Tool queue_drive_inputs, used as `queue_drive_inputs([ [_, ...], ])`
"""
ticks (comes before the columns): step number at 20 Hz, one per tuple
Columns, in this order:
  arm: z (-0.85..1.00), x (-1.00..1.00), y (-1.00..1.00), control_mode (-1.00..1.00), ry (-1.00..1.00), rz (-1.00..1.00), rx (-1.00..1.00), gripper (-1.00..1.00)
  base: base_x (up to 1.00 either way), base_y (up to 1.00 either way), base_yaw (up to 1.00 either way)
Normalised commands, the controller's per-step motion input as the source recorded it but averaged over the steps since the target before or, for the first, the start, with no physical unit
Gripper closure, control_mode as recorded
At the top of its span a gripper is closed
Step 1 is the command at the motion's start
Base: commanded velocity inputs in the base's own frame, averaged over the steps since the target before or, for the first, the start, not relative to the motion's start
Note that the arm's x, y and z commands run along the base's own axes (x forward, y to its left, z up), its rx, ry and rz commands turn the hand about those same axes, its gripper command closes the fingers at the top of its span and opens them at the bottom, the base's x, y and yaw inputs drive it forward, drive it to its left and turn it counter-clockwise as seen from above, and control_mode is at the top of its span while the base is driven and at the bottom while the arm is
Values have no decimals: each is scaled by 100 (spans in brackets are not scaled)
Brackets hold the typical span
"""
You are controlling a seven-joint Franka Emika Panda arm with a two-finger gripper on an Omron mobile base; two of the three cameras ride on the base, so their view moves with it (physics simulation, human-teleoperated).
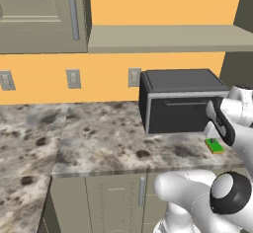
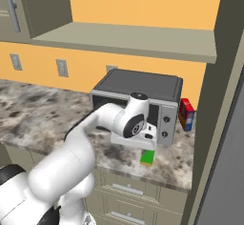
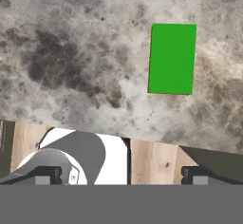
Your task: Place the sponge inside the microwave to prepare for sanitizing.
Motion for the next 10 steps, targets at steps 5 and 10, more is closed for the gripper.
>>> queue_drive_inputs([
  [5,-18,39,-17,-100,0,0,0,-100,0,0,0],
  [10,-19,28,-21,-100,0,0,0,-100,0,0,0],
])
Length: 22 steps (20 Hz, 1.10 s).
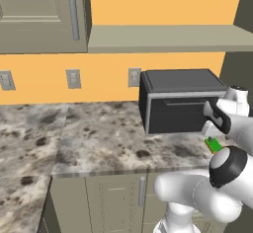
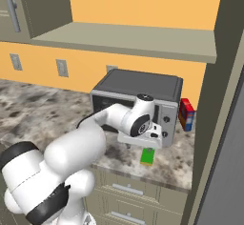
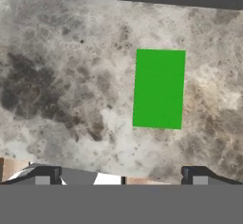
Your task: Place the sponge inside the microwave to prepare for sanitizing.
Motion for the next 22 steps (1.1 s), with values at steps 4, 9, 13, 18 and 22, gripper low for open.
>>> queue_drive_inputs([
  [4,-34,10,-23,-100,0,0,0,-100,0,0,0],
  [9,-33,20,-13,-100,0,0,0,-100,0,0,0],
  [13,-19,26,-2,-100,0,0,0,-100,0,0,0],
  [18,-21,23,-5,-100,-2,0,0,-100,0,0,0],
  [22,-20,17,-11,-100,0,0,0,-100,0,0,0],
])
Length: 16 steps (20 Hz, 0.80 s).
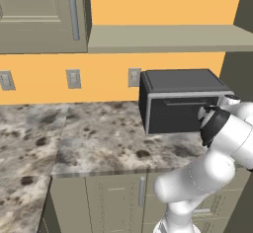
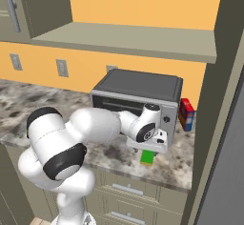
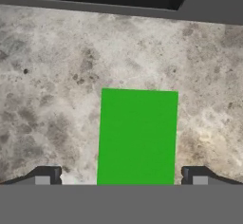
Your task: Place the sponge inside the microwave to prepare for sanitizing.
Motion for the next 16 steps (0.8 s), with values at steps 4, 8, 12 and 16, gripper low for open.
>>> queue_drive_inputs([
  [4,-21,15,-10,-100,0,0,0,-100,0,0,0],
  [8,-24,17,-10,-100,0,0,0,-100,0,0,0],
  [12,-23,14,-4,-100,0,0,0,-100,0,0,0],
  [16,-27,10,-2,-100,0,0,0,-100,0,0,0],
])
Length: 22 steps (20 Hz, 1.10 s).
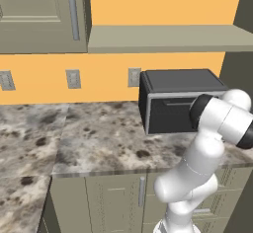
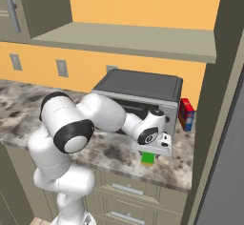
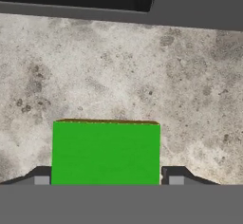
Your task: Place the sponge inside the microwave to prepare for sanitizing.
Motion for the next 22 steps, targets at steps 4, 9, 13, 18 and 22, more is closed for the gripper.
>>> queue_drive_inputs([
  [4,-29,4,0,-100,1,0,0,100,0,0,0],
  [9,-29,-2,0,-100,5,0,0,100,0,0,0],
  [13,-15,-15,6,-100,2,0,0,100,0,0,0],
  [18,21,-18,10,-100,0,0,-2,100,0,0,0],
  [22,45,-21,13,-100,0,0,-2,100,0,0,0],
])
